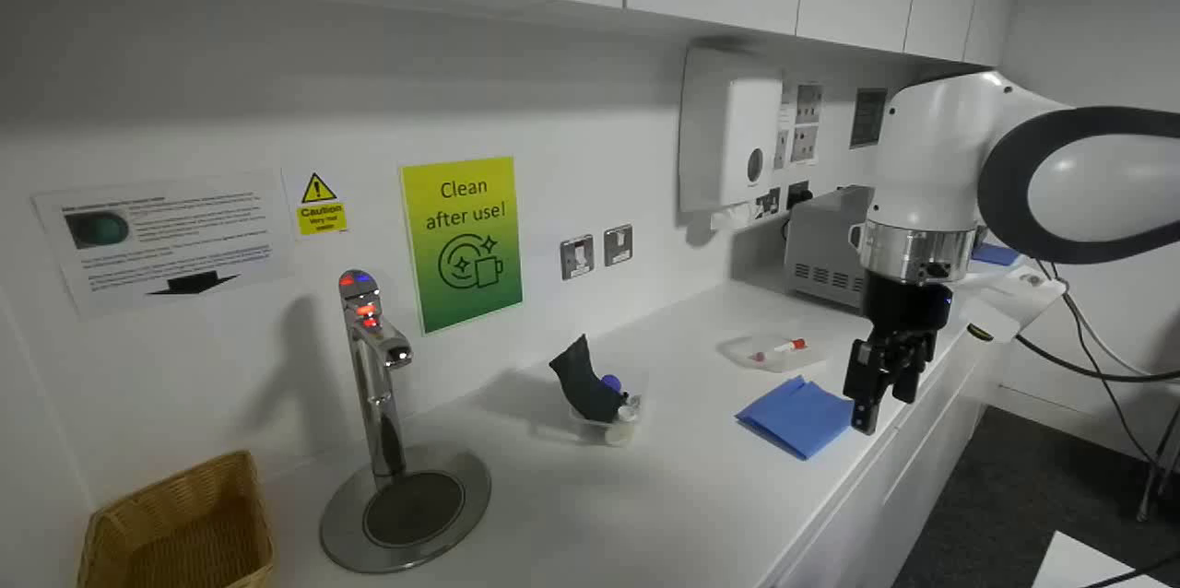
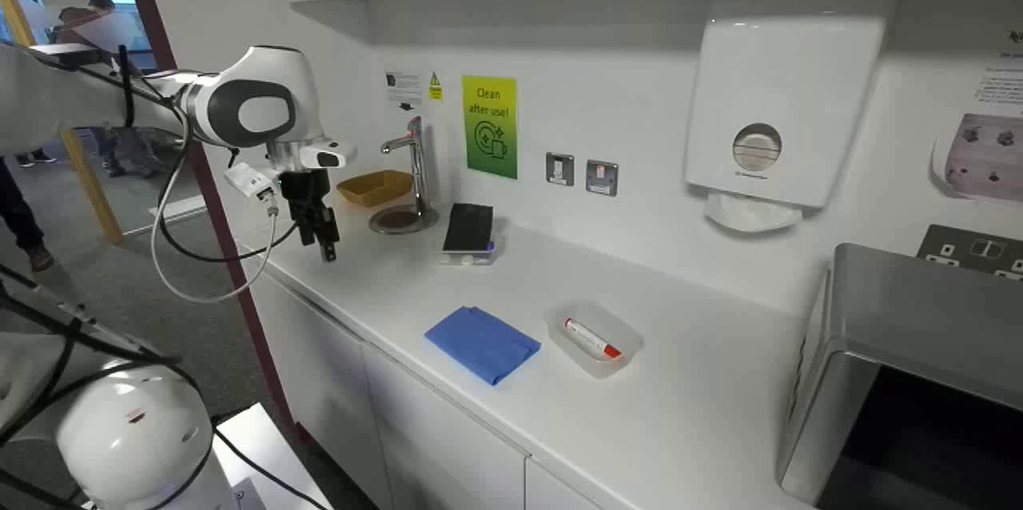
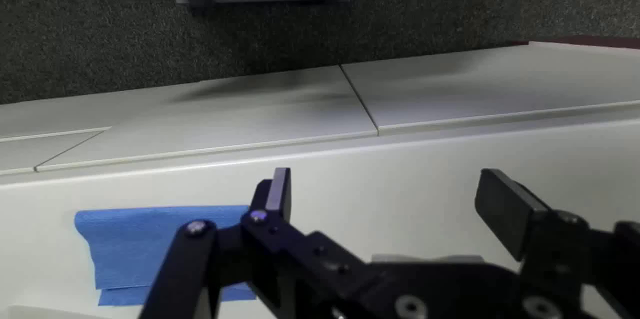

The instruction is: Put the white and red marker on the counter.

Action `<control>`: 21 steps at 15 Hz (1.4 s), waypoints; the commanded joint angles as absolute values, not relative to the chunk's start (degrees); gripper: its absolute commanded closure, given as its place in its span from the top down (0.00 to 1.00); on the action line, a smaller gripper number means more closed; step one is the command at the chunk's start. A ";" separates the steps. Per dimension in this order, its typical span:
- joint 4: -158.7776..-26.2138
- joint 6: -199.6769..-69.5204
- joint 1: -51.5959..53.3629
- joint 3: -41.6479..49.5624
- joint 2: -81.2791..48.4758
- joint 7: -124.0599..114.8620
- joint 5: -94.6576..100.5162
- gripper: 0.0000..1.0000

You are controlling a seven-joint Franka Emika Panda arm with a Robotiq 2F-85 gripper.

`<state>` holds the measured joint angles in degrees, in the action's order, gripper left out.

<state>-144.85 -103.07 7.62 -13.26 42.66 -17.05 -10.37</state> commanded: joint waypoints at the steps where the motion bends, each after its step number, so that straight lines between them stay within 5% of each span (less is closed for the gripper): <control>1: -144.73 -102.93 7.49 -13.35 42.62 -16.98 -10.40 1.00; 10: -144.84 -103.80 6.49 -13.57 42.67 -19.20 -10.68 1.00; 21: -147.14 -109.23 -6.95 -7.93 40.86 -35.41 -10.89 1.00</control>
<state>-145.93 -105.59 -3.36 -10.20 42.15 -32.99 -10.58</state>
